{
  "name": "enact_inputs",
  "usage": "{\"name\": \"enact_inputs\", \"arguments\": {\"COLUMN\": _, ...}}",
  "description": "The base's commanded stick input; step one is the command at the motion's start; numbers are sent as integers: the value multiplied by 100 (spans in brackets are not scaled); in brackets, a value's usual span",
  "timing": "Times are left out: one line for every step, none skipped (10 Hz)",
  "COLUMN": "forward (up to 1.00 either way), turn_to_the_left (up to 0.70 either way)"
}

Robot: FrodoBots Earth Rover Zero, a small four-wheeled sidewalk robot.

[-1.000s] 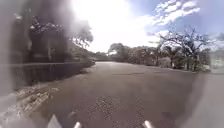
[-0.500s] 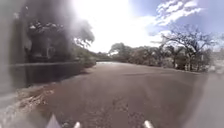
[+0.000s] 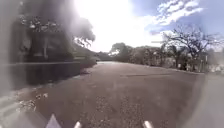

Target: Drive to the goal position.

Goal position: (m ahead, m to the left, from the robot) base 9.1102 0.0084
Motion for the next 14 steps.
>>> {"name": "enact_inputs", "arguments": {"forward": 50, "turn_to_the_left": 0}}
{"name": "enact_inputs", "arguments": {"forward": 50, "turn_to_the_left": 0}}
{"name": "enact_inputs", "arguments": {"forward": 50, "turn_to_the_left": 0}}
{"name": "enact_inputs", "arguments": {"forward": 50, "turn_to_the_left": 0}}
{"name": "enact_inputs", "arguments": {"forward": 50, "turn_to_the_left": 0}}
{"name": "enact_inputs", "arguments": {"forward": 50, "turn_to_the_left": 0}}
{"name": "enact_inputs", "arguments": {"forward": 50, "turn_to_the_left": 0}}
{"name": "enact_inputs", "arguments": {"forward": 50, "turn_to_the_left": 0}}
{"name": "enact_inputs", "arguments": {"forward": 50, "turn_to_the_left": 0}}
{"name": "enact_inputs", "arguments": {"forward": 50, "turn_to_the_left": 0}}
{"name": "enact_inputs", "arguments": {"forward": 50, "turn_to_the_left": 0}}
{"name": "enact_inputs", "arguments": {"forward": 50, "turn_to_the_left": 0}}
{"name": "enact_inputs", "arguments": {"forward": 50, "turn_to_the_left": 0}}
{"name": "enact_inputs", "arguments": {"forward": 50, "turn_to_the_left": 0}}
